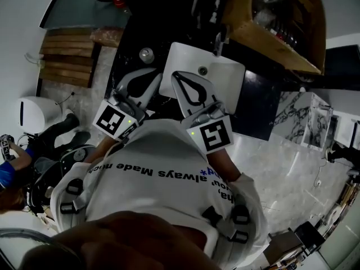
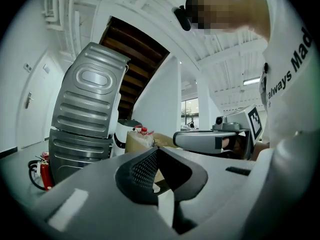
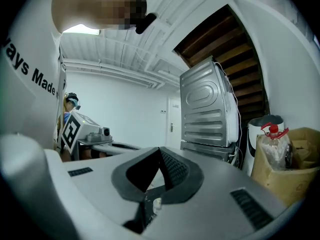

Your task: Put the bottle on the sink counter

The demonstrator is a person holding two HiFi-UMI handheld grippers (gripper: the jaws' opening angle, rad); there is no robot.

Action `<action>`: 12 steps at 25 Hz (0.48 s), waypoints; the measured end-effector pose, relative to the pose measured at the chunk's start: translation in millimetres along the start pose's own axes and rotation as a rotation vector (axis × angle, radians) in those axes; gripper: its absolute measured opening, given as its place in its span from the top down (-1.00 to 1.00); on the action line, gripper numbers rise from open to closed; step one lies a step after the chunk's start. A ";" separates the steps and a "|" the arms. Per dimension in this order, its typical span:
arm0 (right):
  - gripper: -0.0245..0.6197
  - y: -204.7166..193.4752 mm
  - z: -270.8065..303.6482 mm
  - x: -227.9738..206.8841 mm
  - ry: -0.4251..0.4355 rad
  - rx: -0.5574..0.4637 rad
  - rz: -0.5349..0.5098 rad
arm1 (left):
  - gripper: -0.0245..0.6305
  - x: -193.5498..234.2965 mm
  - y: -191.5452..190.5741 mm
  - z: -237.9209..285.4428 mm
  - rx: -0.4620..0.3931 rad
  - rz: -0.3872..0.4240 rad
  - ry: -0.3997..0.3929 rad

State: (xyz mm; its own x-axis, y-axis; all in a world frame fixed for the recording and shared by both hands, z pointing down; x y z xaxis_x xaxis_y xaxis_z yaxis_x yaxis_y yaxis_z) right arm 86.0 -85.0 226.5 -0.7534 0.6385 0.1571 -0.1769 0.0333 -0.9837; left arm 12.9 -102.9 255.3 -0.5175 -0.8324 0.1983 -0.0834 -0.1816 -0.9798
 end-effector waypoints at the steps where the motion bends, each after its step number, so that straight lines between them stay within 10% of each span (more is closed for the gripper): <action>1: 0.91 1.4 -1.5 1.1 0.004 0.000 -0.006 | 0.91 -1.7 2.1 0.6 -0.003 -0.001 -0.002; 12: 0.91 4.4 -9.1 2.3 -0.008 -0.005 -0.027 | 0.91 -9.1 7.5 4.2 0.006 -0.015 -0.004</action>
State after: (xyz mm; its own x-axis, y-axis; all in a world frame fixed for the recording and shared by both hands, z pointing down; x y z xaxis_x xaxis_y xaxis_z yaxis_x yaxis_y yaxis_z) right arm 89.2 -76.4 221.8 -0.7532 0.6314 0.1844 -0.1944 0.0541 -0.9794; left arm 20.5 -98.9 246.3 -0.5124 -0.8318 0.2136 -0.0864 -0.1975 -0.9765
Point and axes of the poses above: the fingertips, and each gripper's own axes: z forward along the fingers, x to its left, y out of its top, the point moved 3 cm from there along -z, backward along the fingers, and after that the axes turned 6 degrees about -z, right-handed, at the moved point
